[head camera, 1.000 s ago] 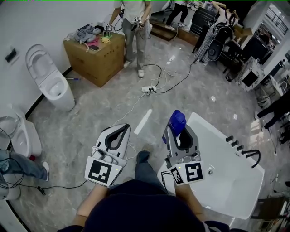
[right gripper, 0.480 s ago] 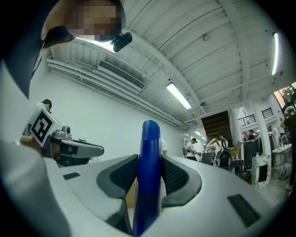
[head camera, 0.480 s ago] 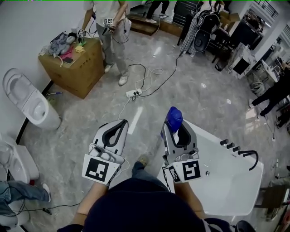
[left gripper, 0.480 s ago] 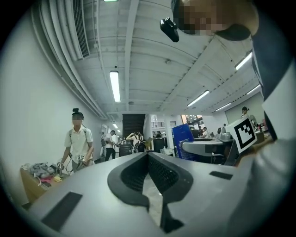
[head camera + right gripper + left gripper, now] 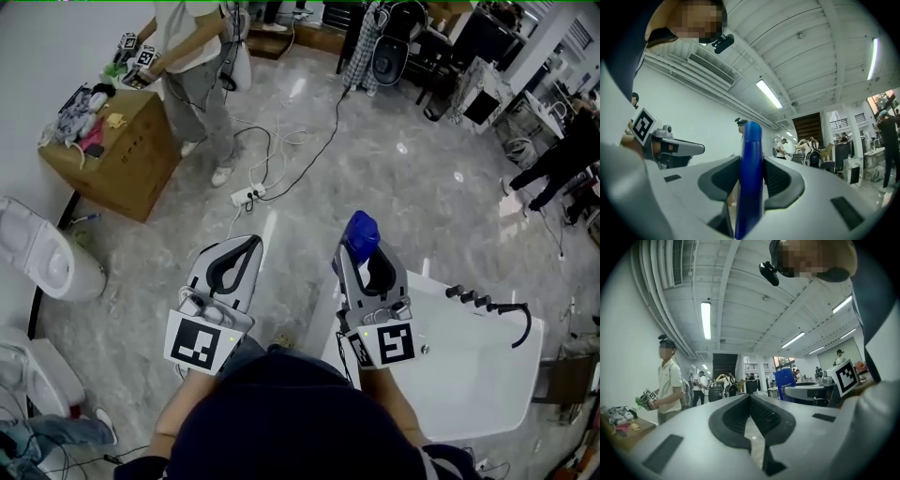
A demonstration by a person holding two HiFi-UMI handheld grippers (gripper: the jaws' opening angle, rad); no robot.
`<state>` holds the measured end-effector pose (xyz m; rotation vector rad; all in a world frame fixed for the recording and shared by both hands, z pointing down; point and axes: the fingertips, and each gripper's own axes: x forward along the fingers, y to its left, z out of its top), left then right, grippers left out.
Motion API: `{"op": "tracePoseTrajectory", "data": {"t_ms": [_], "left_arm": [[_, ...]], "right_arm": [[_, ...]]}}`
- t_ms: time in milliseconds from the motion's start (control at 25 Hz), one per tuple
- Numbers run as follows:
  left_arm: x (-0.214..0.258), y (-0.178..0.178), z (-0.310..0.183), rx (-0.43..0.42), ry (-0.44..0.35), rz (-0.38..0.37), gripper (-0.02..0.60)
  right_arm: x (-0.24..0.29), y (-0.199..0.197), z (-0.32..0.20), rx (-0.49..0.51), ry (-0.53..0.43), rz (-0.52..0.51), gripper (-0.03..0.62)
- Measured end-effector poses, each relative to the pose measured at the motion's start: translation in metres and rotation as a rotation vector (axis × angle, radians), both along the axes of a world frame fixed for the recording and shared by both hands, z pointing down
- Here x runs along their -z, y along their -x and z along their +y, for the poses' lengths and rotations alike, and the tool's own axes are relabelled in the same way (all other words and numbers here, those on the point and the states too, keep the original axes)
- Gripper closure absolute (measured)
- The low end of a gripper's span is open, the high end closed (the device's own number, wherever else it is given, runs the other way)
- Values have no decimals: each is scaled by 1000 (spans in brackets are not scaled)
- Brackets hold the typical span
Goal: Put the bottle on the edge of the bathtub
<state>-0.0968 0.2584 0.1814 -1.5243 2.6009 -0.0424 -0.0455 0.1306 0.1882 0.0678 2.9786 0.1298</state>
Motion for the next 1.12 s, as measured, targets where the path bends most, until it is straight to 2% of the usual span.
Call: {"op": "tracePoseTrajectory", "data": {"t_ms": [120, 240, 360, 520, 840, 960, 1120], "left_arm": [[-10, 3, -29, -69, 10, 28, 558], [-25, 8, -60, -156, 54, 39, 558], [-32, 11, -101, -281, 40, 55, 558], [-46, 17, -170, -442, 67, 67, 558], [-50, 41, -290, -819, 91, 40, 558], [-59, 46, -314, -965, 132, 27, 558], [-70, 48, -331, -1121, 183, 52, 558]], "right_arm": [[-3, -11, -26, -76, 0, 8, 430], [-9, -26, -56, -184, 11, 11, 430], [-22, -45, -86, -308, 17, 38, 430], [-36, -57, -133, -434, 11, 61, 430], [-56, -29, -208, -701, 11, 74, 430], [-67, -15, -222, -788, 35, 84, 430], [-81, -8, -226, -905, 73, 104, 430]]}}
